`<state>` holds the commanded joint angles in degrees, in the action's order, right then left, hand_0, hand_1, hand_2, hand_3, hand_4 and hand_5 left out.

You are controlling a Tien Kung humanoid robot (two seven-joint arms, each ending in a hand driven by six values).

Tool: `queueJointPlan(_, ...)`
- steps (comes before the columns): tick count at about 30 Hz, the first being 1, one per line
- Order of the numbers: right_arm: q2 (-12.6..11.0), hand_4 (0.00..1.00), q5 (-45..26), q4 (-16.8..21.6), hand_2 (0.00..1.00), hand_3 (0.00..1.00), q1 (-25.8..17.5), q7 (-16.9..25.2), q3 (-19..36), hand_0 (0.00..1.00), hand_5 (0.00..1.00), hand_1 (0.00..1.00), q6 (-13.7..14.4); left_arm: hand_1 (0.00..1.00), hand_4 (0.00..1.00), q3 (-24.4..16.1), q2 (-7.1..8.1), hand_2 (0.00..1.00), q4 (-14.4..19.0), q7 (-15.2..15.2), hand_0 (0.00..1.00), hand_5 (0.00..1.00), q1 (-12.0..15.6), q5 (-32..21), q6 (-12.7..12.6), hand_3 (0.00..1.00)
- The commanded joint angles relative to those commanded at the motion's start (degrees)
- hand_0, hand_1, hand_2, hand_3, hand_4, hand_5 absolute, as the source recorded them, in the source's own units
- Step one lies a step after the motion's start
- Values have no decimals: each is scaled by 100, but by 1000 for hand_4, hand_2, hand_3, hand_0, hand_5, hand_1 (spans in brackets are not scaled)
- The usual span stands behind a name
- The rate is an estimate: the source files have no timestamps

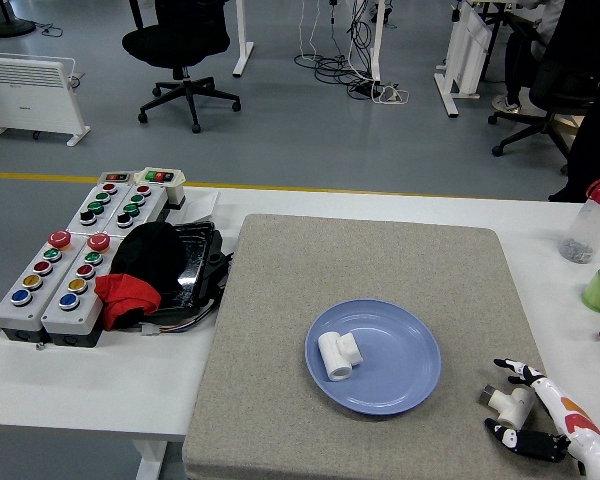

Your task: Pick pipe place plate twice

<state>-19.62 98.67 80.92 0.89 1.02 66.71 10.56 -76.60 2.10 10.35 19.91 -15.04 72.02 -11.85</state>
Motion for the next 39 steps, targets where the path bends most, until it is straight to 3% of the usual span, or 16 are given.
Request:
queueJointPlan(4,-3,714,-36,-15,859,824,-11,1,-5,588,308,670,91,742,399,-9,-2,712,2,5,715,998,15,24,7,652)
queueJointPlan(5,-2,640,-41,-20,815,791,-13,-4,-6,479,230,594,114,742,399,-9,-3,712,2,5,715,998,17,27,9,652)
queueJointPlan(10,2,640,-97,-14,815,791,-21,14,-16,479,230,594,224,742,399,-19,-9,712,2,5,715,998,26,53,21,652)
queueJointPlan(11,3,627,-104,-12,771,763,-21,17,-16,415,221,532,231,742,400,-19,-10,712,1,4,715,998,27,53,22,652)
queueJointPlan(28,57,634,-199,141,751,749,106,146,-22,379,231,508,385,742,399,1,-5,712,-3,-8,715,998,9,10,29,652)
queueJointPlan(39,81,589,-196,193,715,731,247,136,-70,347,197,467,396,743,399,10,0,712,-4,-10,715,998,-18,-19,27,652)
